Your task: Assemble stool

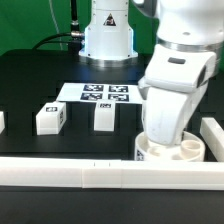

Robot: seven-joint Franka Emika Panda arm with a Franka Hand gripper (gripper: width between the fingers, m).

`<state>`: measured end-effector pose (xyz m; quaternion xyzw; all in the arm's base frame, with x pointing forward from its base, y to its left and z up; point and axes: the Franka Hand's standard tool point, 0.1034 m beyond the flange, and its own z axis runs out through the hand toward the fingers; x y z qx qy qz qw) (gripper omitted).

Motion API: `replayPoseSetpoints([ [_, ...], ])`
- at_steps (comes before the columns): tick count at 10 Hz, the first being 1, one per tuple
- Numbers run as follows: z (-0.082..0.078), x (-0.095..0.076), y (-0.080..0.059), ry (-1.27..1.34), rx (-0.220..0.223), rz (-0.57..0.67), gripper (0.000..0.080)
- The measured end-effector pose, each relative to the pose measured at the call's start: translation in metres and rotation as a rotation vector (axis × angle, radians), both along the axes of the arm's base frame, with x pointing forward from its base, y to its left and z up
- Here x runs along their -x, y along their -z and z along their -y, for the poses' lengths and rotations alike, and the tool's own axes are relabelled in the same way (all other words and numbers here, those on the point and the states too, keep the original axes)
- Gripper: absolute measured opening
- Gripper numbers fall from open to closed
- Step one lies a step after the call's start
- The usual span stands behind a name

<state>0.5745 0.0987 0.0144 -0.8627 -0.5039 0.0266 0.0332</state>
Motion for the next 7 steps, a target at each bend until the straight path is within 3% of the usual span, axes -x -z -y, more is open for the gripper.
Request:
replayPoseSetpoints([
  [2,-0.0076,-0.0008,-0.0006,0.024,0.002,-0.001,0.0031],
  [5,-0.0063,-0.0007,-0.0003,0.022,0.002,-0.002,0.0033],
  [6,-0.0063,-0.0007,-0.0003,0.022,0.002,-0.002,0.0270],
  [7,-0.0065,-0.0009,-0.0008,0.026,0.003,-0.001,0.0270],
])
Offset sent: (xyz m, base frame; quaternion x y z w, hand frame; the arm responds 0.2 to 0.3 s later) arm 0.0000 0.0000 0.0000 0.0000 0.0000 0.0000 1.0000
